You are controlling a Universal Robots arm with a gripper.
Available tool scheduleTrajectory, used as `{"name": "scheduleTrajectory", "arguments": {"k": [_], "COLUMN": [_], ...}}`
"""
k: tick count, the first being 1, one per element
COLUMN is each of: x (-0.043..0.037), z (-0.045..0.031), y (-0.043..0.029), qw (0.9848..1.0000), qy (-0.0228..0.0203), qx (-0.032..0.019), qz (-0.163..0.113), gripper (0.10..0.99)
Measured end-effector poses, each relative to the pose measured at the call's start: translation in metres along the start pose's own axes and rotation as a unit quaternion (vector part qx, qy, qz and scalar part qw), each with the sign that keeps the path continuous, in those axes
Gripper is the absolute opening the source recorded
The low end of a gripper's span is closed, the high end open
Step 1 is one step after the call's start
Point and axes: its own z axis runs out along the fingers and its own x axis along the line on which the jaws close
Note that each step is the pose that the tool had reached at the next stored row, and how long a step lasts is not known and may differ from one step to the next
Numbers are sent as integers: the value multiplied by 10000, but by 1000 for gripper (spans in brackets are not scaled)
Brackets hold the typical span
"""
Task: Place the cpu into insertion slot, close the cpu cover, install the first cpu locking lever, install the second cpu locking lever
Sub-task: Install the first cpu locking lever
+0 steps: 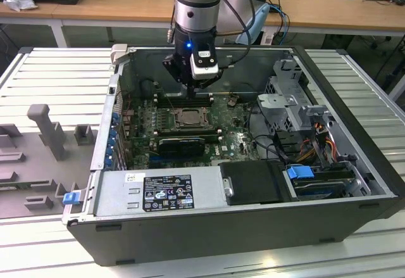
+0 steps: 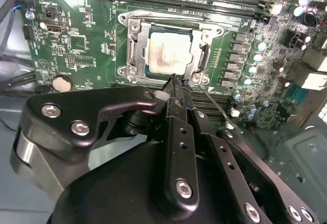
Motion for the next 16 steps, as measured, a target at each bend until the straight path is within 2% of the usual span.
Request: {"name": "scheduleTrajectory", "arguments": {"k": [3,8,13,14,15,16], "x": [0,0,0,0,0,0], "z": [0,0,0,0,0,0], "y": [0,0,0,0,0,0], "qw": [9998,9982,9944,9932,9912,9906], "qy": [10,30,53,59,66,69], "qx": [5,15,27,30,34,35], "qz": [-196,-599,-1051,-1160,-1320,-1369], "gripper": [106,106,106,106,106,106]}}
